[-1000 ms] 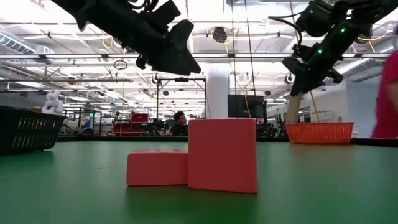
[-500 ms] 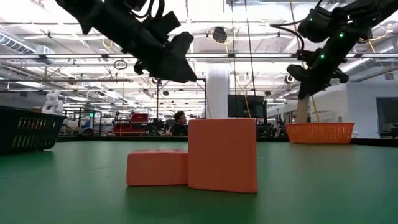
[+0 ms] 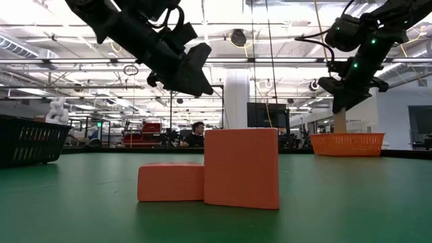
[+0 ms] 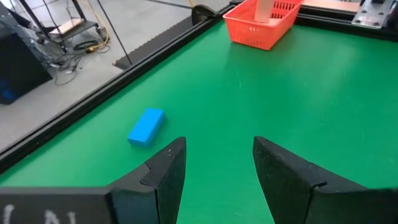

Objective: Sort & place blocks by color
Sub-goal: Put the white wooden block into the orange basket, then put the blue wooden block into the blue basket

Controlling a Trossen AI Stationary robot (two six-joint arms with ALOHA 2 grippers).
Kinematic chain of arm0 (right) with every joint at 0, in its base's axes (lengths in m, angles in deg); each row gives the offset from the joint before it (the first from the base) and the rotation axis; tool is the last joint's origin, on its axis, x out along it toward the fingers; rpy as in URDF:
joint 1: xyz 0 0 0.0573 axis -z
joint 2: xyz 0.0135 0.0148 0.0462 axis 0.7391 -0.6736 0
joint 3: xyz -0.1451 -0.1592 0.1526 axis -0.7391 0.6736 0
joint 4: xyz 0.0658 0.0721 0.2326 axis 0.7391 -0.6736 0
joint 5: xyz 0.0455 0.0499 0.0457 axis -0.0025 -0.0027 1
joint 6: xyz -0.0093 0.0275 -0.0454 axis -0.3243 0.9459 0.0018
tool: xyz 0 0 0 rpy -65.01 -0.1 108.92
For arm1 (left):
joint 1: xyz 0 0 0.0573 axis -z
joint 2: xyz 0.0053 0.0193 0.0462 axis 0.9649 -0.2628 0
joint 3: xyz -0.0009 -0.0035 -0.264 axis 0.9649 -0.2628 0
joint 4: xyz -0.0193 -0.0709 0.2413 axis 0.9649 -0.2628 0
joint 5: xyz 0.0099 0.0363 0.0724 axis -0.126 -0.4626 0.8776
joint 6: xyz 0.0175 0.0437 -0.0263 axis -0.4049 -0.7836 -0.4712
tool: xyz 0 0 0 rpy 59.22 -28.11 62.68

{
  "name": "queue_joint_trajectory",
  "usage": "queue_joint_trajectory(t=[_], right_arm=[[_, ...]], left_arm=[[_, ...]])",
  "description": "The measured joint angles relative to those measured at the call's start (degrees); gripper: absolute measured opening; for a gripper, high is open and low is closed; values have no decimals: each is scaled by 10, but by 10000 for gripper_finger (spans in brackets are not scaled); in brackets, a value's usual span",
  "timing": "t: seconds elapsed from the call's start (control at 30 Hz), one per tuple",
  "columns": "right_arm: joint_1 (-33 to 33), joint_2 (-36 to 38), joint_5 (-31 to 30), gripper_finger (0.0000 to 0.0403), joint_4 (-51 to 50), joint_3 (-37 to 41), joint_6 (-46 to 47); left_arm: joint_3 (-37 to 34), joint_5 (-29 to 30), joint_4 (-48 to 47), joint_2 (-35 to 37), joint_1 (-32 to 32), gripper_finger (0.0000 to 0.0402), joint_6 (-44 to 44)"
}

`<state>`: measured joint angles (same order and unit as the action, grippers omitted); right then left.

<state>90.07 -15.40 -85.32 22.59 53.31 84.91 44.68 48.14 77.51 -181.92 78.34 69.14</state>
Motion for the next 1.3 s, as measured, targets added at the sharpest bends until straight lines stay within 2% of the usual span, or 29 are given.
queue_joint_trajectory(t=[0.2,0.43,0.57,0.77,0.9,1.1,1.3], right_arm=[[0,8,0,162,8,0,-45],[0,56,-1,222,43,0,-86],[0,92,-34,245,64,0,-89],[-1,131,-44,250,85,0,-79],[-1,141,-41,248,90,0,-57],[-2,141,29,247,91,0,-25],[-2,139,64,247,95,0,-17]], left_arm=[[0,-1,-20,0,-25,187,1],[0,-45,-24,0,-67,187,30],[0,-45,-24,0,-84,187,30],[0,-48,-10,-11,-101,186,32],[0,-85,50,-49,-110,186,28],[-1,-102,144,-114,-126,186,10],[5,-179,150,-130,-162,187,65]])
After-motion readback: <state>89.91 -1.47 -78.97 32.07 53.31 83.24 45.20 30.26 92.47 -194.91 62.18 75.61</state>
